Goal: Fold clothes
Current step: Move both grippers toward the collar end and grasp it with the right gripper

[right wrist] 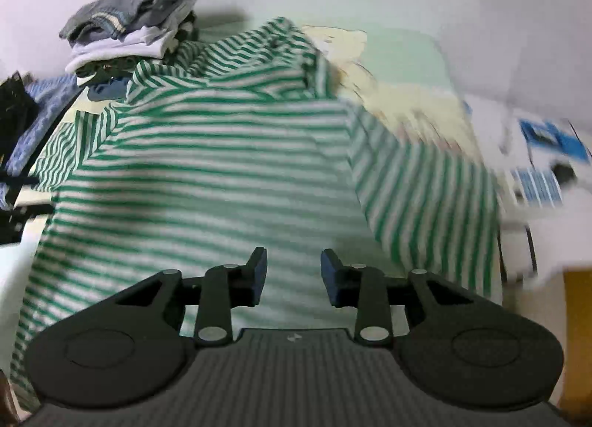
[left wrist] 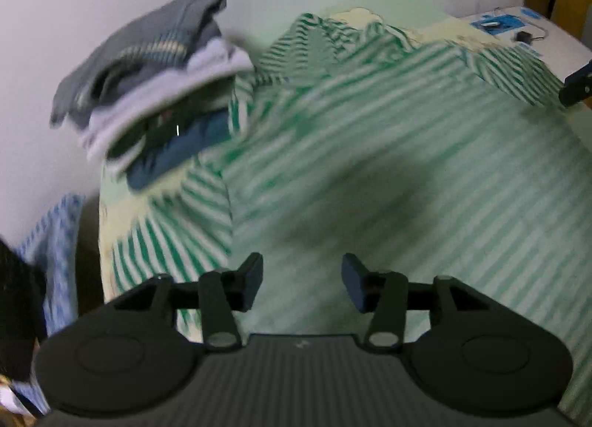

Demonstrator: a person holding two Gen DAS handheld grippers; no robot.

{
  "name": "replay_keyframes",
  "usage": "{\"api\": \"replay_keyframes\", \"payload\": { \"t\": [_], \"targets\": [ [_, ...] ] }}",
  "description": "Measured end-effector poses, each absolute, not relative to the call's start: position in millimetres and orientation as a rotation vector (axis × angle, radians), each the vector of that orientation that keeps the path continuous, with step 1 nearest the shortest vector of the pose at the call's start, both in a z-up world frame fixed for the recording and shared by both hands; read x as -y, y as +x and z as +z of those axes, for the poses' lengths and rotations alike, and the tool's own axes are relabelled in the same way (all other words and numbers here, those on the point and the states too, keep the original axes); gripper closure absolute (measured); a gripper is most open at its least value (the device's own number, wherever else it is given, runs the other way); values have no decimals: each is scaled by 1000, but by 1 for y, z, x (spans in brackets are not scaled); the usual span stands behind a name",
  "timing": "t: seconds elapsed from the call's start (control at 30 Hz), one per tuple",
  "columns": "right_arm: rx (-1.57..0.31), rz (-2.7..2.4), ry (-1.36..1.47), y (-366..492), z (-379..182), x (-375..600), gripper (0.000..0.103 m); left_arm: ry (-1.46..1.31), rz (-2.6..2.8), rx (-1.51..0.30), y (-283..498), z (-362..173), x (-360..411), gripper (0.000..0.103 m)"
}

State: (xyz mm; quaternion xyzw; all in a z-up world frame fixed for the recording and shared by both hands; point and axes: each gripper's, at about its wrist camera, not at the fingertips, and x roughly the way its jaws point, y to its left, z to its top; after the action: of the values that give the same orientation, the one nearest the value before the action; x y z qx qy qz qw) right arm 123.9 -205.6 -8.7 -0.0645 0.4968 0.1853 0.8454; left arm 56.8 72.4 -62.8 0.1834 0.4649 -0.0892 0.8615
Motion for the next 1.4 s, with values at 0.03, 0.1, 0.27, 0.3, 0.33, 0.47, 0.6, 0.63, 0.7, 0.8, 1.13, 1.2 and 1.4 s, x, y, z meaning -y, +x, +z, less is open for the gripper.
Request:
{"api": "replay_keyframes", "payload": {
  "t": [0.03,0.1,0.27,0.3,0.33,0.47,0.6,0.63,0.7,0.8,1.13,1.2,1.4],
  "targets": [
    [-1061,407,-151,141,-7,198,59,409,-166,-986,78,-61,-67,52],
    [-1073,438,-172,172,-5,184,50,443,-137,-998,111,-59,-57,52],
    [-1036,493,-162,231,-17,161,55,364,-55,-1019,174,-71,-53,44],
    [-1035,488,-145,244,-23,159,61,315,-32,-1035,184,-77,-55,44],
    [-1037,481,-130,254,-28,158,61,269,-10,-1050,192,-83,-57,44],
    [-1024,454,-78,293,-43,158,60,264,50,-1040,203,-98,-56,39],
    [-964,446,-13,334,-40,147,60,229,121,-1007,224,-96,-64,31],
    [-954,439,-4,340,-42,141,60,198,130,-1004,229,-95,-68,30],
    [-941,424,11,350,-48,129,60,134,127,-1010,233,-97,-72,30],
    [-922,402,33,366,-56,112,60,132,97,-1013,223,-107,-67,30],
    [-837,310,-80,391,-94,63,76,251,-37,-1013,164,-139,-40,29],
    [-820,338,-114,389,-90,62,94,274,-62,-991,154,-139,-33,29],
    [-762,379,5,378,-56,91,96,237,-127,-919,153,-133,-16,29]
  ]
}}
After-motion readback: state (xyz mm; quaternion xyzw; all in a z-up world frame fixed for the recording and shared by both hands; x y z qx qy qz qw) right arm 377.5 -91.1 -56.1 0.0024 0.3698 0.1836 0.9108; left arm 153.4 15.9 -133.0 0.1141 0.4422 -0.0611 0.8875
